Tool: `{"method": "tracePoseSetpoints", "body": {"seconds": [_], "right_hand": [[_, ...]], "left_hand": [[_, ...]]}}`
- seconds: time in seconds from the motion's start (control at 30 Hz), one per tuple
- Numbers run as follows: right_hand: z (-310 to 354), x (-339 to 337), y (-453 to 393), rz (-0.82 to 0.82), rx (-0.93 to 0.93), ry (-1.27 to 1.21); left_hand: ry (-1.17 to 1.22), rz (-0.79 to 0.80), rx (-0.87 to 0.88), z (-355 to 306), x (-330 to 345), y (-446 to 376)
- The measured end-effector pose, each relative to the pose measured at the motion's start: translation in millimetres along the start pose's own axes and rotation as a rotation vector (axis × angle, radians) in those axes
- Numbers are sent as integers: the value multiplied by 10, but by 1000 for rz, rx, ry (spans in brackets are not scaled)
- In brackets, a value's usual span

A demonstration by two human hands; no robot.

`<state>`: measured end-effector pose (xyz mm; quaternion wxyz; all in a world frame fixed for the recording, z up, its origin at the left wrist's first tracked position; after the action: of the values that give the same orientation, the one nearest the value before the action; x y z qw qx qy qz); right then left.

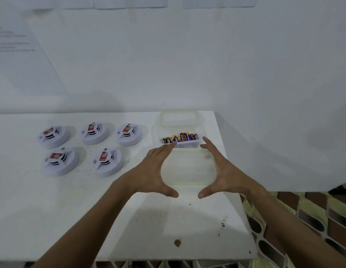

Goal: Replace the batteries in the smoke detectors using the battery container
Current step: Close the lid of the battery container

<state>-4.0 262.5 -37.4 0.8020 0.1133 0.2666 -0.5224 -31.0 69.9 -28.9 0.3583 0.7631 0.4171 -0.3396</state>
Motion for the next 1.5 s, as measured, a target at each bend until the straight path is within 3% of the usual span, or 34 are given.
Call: {"method": "tracePoseSetpoints", "body": {"seconds": [0.1, 0.37, 0.73, 0.97, 1.23, 1.5], "right_hand": [[-14, 38, -19, 5, -18, 31], [-34, -16, -90, -49, -32, -11], [-30, -4, -138, -10, -63, 3], [-58, -51, -97, 23, 7, -66], [64, -730, -673, -161, -49, 21], [-540, -1109, -1654, -273, 154, -39]], "left_hand": [[-105, 10, -7, -1, 34, -76], [28, 4, -19, 34, 56, -186], [12, -16, 6, 11, 41, -195], [-52, 59, -18, 4, -35, -96], [151, -268, -82, 82, -995, -545], [133, -258, -302, 497, -1252, -1727]]}}
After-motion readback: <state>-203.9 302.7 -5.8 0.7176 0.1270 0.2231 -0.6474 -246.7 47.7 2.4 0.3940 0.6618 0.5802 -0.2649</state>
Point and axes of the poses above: each hand's wrist, its own y-axis away from the middle knuckle, its own x-axis out of the palm, z = x × y, the point moved 7 cm from there along -y, towards the middle knuckle, and after that the axes turned 13 degrees about -x, right-handed, at the moved point
